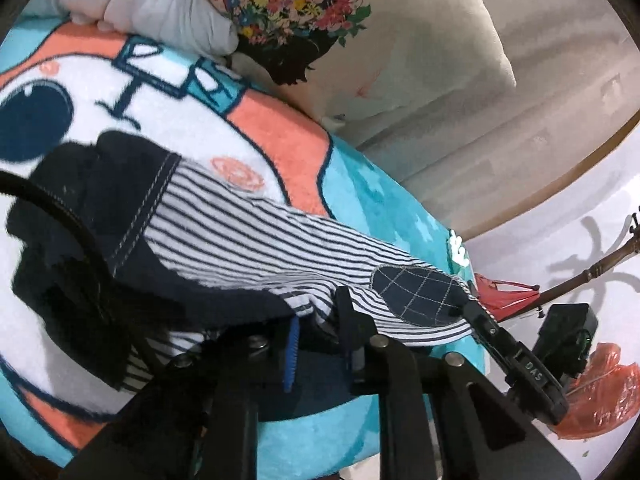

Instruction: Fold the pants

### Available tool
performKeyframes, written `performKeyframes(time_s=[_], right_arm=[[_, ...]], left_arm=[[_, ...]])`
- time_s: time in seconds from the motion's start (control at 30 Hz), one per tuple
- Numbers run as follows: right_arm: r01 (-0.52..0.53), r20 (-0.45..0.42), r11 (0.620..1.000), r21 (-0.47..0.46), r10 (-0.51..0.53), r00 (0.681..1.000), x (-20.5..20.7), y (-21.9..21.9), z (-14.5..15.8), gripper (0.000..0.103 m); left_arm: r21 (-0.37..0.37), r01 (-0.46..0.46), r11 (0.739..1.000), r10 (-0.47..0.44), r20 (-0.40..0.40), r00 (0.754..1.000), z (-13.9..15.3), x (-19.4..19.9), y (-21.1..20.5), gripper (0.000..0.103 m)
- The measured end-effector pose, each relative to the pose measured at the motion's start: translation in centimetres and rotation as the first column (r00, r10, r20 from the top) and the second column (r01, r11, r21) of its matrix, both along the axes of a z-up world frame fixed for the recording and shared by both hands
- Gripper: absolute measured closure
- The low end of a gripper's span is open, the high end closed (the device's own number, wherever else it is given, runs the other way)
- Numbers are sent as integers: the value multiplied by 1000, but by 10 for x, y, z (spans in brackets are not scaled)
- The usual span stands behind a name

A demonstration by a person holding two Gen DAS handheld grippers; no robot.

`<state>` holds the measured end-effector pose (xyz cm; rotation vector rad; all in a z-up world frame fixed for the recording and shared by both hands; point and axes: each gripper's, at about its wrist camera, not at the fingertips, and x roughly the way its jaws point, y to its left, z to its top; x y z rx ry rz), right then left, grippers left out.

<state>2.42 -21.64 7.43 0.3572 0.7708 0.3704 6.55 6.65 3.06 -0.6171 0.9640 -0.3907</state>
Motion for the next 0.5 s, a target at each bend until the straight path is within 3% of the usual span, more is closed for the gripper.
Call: performKeyframes(time_s=[0.23,0.5], right_arm=[[11,35,999,-35,-10,999,17,14,11,93],[40,10,994,-100,-39,999,79,24,10,93]], left_arm=[[50,-10,999,12,-23,1000,-2,30,-1,87],[140,-28,990,33,-33,999,2,95,-9,87]])
